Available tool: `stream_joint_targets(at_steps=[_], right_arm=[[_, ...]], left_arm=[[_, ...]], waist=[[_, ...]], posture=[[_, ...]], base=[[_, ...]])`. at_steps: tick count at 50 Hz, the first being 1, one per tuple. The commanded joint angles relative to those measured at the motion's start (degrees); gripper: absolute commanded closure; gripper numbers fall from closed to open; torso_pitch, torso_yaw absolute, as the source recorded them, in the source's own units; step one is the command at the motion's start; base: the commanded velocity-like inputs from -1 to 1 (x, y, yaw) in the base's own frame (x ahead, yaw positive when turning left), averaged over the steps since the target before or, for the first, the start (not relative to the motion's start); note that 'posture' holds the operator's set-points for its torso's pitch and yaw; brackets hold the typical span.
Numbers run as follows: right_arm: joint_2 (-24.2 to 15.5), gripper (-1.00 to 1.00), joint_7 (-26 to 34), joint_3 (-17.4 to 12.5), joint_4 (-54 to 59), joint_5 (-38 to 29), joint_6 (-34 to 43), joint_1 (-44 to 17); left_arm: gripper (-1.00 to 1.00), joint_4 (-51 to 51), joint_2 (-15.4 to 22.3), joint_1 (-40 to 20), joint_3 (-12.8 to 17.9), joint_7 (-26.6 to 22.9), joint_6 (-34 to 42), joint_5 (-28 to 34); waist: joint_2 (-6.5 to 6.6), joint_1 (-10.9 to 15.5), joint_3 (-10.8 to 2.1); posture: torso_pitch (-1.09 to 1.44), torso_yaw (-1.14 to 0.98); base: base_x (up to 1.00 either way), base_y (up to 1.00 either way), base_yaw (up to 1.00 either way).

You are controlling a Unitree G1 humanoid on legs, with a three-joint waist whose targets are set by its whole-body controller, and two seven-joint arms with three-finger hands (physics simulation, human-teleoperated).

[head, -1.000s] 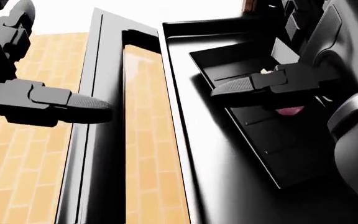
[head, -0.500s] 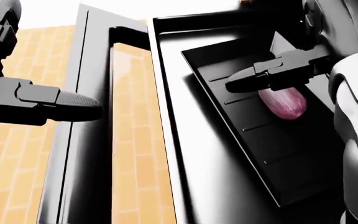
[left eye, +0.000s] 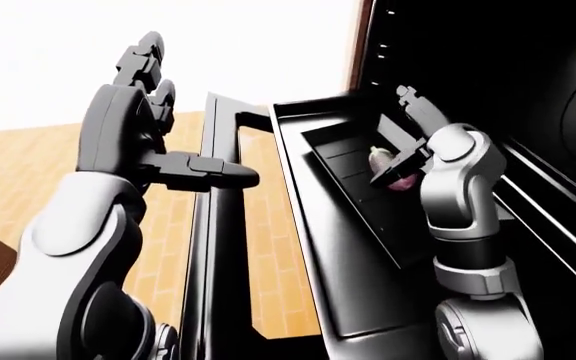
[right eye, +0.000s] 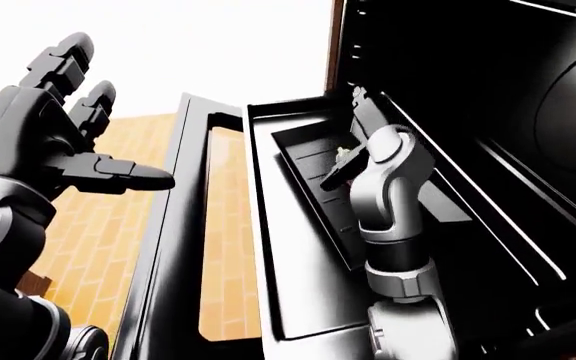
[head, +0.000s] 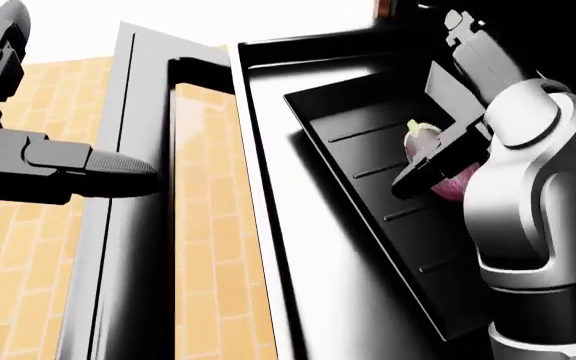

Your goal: Pick the eggplant from the oven and place it on the plate on the counter.

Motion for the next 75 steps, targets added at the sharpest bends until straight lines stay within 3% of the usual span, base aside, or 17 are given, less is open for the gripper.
stream_joint_targets(at_steps=[1,7,10,17,34,43,49,54,58,60,62,68,71,75], right_arm=[[-0.20,-1.00,-0.30,-0.52,-1.27,-1.59,-2.35,-1.62],[1.18,-0.86,-2.49,-0.96,1.99,-1.43,-3.68,-1.19],[1.71,-0.66,-5.05,-0.85,5.99,-0.35,-5.04,-2.30],[0.86,-0.52,-10.21,-1.39,14.75,3.23,-6.53,-6.09],[-1.16,-0.58,-23.21,-1.49,33.65,7.45,-11.86,-10.60],[-0.81,-0.41,-33.15,-1.14,49.20,11.33,-17.36,-14.84],[-0.87,-0.19,-35.49,-0.60,52.55,12.76,-18.20,-15.44],[-0.74,-0.11,-41.07,2.47,56.64,8.78,-21.29,-12.83],[-0.12,-0.04,-45.19,3.08,60.03,5.59,-23.54,-11.47],[0.11,0.10,-45.58,3.08,60.16,4.77,-23.86,-11.36],[0.21,0.43,-45.11,2.84,59.11,4.35,-23.79,-11.39],[-0.49,0.84,-41.59,1.81,53.58,3.89,-22.69,-11.96],[-1.14,1.00,-38.16,1.56,48.53,3.28,-21.07,-12.58],[-1.43,1.00,-34.39,0.76,42.12,2.63,-19.32,-12.89]], left_arm=[[-1.00,-0.86,0.44,-1.43,0.35,0.27,-2.00,0.38],[-1.00,-1.44,0.50,-0.97,0.46,0.21,-1.76,0.36],[-1.00,-0.95,0.70,-0.65,0.55,-0.02,-2.42,0.39],[-1.00,-1.30,1.08,-0.85,0.58,-0.35,-1.74,0.44],[-1.00,-1.45,0.81,-0.15,0.55,-1.02,-2.30,0.93],[-1.00,-2.31,1.91,-0.66,1.70,-1.94,-0.83,0.61],[-1.00,-2.55,2.05,-0.47,1.93,-2.09,-0.75,0.46],[-1.00,-3.22,1.98,-0.66,2.24,-2.05,-0.06,0.36],[-1.00,-3.10,1.71,-0.14,2.21,-1.86,-0.77,0.30],[-1.00,-3.55,1.76,-0.25,2.21,-1.82,-0.24,0.22],[-1.00,-3.68,1.74,-0.32,2.05,-1.73,-0.04,0.21],[-1.00,-3.23,2.03,-1.12,1.84,-1.71,0.16,0.27],[-1.00,-3.90,2.19,-2.53,1.57,-1.58,2.05,0.35],[-1.00,-3.33,2.22,-2.52,1.41,-1.68,1.29,0.56]], waist=[[-0.02,0.02,-1.59],[0.10,-0.06,-1.63],[0.18,-0.09,-1.67],[0.31,-0.05,-1.89],[0.13,0.24,-2.35],[0.27,0.29,-2.59],[0.23,0.37,-2.72],[0.03,0.44,-2.80],[-0.13,0.57,-3.01],[-0.21,0.66,-3.16],[-0.29,0.72,-3.23],[-0.46,0.80,-3.11],[-0.50,0.84,-3.02],[-0.43,0.86,-2.55]], posture=[[0.00,0.00],[0.00,0.00],[0.00,0.00],[0.00,0.00],[0.00,0.00],[0.00,0.00],[0.00,0.00],[0.00,0.00],[0.00,0.00],[0.00,0.00],[0.00,0.00],[0.00,0.00],[0.00,0.00],[0.00,0.00]], base=[[0.00,0.00,0.00],[0.00,0.00,0.00],[0.00,0.00,0.00],[0.00,0.00,0.00],[0.00,0.00,0.00],[0.00,0.00,0.00],[0.00,0.00,0.00],[0.00,0.00,0.00],[0.00,0.00,0.00],[0.00,0.00,0.00],[0.00,0.00,0.00],[0.00,0.00,0.00],[0.00,0.00,0.00],[0.00,0.00,0.00]])
